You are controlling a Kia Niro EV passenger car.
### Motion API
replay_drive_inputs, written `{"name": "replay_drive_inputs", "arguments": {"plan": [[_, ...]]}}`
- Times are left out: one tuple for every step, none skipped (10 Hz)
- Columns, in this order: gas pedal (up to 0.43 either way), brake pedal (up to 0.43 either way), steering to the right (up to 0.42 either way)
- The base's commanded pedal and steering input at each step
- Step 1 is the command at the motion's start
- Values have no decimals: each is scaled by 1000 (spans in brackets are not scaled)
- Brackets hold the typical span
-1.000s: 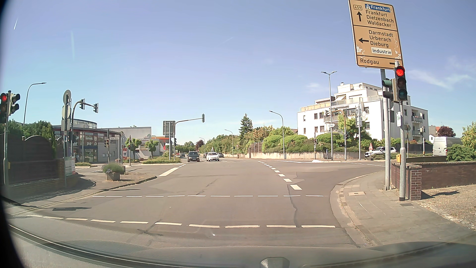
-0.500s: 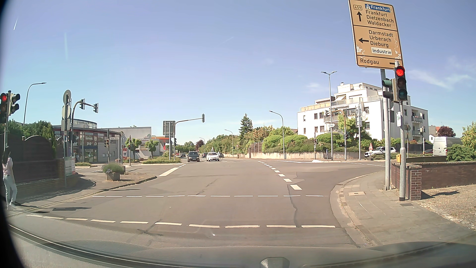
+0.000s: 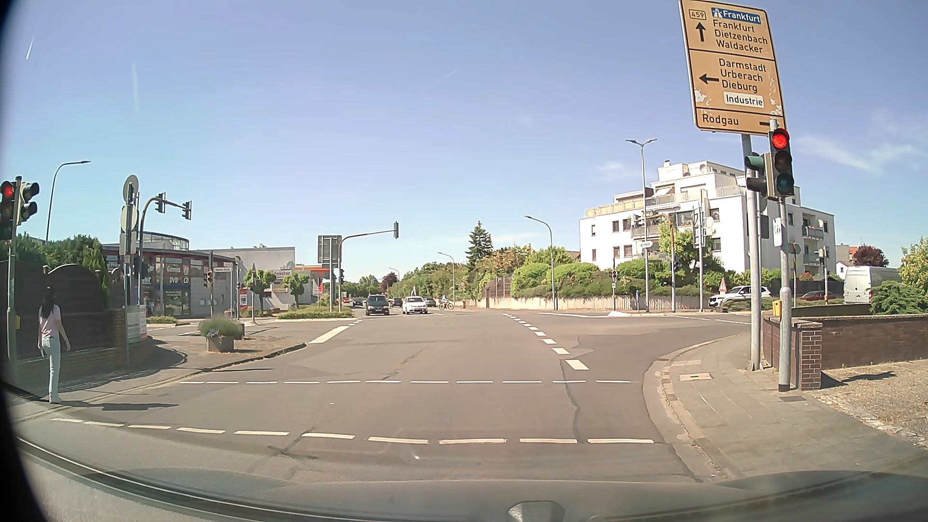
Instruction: Follow the waypoints while adhering to traffic rules and regulations
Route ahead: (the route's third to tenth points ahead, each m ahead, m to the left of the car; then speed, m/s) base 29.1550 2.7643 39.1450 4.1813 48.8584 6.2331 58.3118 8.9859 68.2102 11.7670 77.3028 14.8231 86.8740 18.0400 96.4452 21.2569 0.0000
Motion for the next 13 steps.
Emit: {"name": "replay_drive_inputs", "arguments": {"plan": [[0,366,-5],[0,366,-5],[0,366,-5],[0,366,-5],[0,366,-5],[0,366,-5],[0,366,-5],[0,366,-5],[0,366,-5],[0,366,-5],[0,366,-5],[0,366,-5],[0,366,-5]]}}
